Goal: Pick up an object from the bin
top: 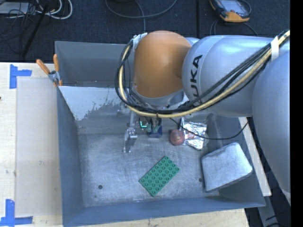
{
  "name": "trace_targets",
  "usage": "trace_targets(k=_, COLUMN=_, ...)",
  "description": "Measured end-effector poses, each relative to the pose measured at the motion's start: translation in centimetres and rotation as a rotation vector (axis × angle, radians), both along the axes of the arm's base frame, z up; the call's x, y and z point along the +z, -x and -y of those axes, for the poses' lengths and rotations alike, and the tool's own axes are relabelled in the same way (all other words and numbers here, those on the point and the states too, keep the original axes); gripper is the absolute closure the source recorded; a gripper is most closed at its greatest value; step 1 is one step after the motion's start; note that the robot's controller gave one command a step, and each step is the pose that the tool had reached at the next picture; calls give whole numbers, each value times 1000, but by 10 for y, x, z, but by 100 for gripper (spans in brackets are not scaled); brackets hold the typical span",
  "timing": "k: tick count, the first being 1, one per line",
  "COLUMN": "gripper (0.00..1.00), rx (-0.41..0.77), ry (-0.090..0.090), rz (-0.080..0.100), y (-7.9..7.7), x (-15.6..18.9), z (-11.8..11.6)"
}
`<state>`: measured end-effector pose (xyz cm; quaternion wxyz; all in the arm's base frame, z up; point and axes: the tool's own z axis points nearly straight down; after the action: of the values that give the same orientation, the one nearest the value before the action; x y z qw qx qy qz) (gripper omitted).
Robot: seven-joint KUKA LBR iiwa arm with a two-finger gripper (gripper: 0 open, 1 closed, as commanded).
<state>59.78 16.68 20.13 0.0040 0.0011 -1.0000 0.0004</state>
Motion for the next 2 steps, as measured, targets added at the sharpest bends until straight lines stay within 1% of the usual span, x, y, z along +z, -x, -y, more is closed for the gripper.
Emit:
trace_targets(k=1, gripper=0, rx=-66, ry=4, rz=0, y=44, x=-57, z=110)
trace_targets(k=2, gripper=0, rx=44, ry=-4, rz=16, y=88, x=-131, z=146)
